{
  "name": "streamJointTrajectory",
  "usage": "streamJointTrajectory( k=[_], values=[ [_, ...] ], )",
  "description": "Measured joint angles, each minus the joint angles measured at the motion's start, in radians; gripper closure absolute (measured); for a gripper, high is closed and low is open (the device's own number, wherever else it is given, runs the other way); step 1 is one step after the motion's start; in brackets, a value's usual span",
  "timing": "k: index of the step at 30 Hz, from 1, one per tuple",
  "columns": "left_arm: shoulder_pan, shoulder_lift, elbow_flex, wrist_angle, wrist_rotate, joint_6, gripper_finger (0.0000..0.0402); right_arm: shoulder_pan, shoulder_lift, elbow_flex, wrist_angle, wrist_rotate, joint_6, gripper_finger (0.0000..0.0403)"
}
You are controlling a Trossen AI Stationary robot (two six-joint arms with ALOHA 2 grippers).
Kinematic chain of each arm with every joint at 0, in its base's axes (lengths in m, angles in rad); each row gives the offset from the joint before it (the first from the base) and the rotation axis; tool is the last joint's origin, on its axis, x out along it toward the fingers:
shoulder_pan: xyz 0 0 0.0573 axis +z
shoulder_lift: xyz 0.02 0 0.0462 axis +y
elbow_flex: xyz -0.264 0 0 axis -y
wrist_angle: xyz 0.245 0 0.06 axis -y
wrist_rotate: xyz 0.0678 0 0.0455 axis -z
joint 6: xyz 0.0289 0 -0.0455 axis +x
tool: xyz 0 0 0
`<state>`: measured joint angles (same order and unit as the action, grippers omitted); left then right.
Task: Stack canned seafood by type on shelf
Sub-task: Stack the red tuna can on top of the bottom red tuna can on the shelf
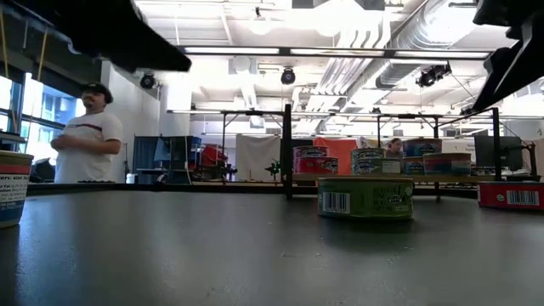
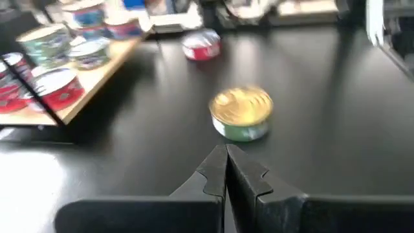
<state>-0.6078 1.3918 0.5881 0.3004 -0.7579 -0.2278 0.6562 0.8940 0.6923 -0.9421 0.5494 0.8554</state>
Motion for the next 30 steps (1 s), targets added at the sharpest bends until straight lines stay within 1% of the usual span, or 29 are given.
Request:
streamJointTrajectory(
  k=[1,3,6,8,9,11,12,14,16,20,24,28,30],
  values=[
    [-0.006,0.000,0.048,-0.105,0.012,-0.007,0.0401,0.005,0.001,-0.014,0.040,0.000,-0.005,0.0080],
    [-0.018,0.000,0.157,-0.365,0.052,-0.092,0.0401,0.008,0.005,-0.052,0.153,-0.001,-0.049,0.0080],
    [-0.039,0.015,0.305,-0.747,0.152,-0.332,0.0401,0.007,0.015,-0.136,0.380,-0.001,-0.155,0.0080],
    [-0.061,0.022,0.358,-0.910,0.251,-0.501,0.0401,0.002,0.024,-0.194,0.536,-0.002,-0.228,0.0080],
    [-0.073,0.023,0.367,-0.950,0.313,-0.574,0.0401,-0.002,0.029,-0.221,0.606,-0.002,-0.256,0.0080],
    [-0.102,0.023,0.367,-0.968,0.428,-0.691,0.0402,-0.008,0.040,-0.272,0.727,0.000,-0.307,0.0080],
    [-0.121,0.023,0.358,-0.958,0.459,-0.738,0.0401,-0.011,0.047,-0.295,0.785,0.005,-0.331,0.0080],
    [-0.152,0.023,0.330,-0.918,0.486,-0.828,0.0402,-0.016,0.062,-0.333,0.881,0.029,-0.379,0.0080],
    [-0.172,0.024,0.296,-0.864,0.491,-0.905,0.0402,-0.022,0.078,-0.357,0.941,0.052,-0.411,0.0080],
    [-0.187,0.024,0.230,-0.787,0.428,-0.967,0.0401,-0.036,0.109,-0.379,1.020,0.060,-0.438,0.0080],
    [-0.161,0.024,0.184,-0.734,0.367,-0.964,0.0402,-0.041,0.129,-0.380,1.059,0.071,-0.438,0.0080],
    [-0.137,0.041,0.177,-0.683,0.289,-0.886,0.0402,-0.041,0.126,-0.376,1.059,0.077,-0.429,0.0080],
    [-0.124,0.059,0.177,-0.632,0.228,-0.841,0.0401,-0.041,0.126,-0.344,0.984,0.077,-0.395,0.0080]
  ],
)
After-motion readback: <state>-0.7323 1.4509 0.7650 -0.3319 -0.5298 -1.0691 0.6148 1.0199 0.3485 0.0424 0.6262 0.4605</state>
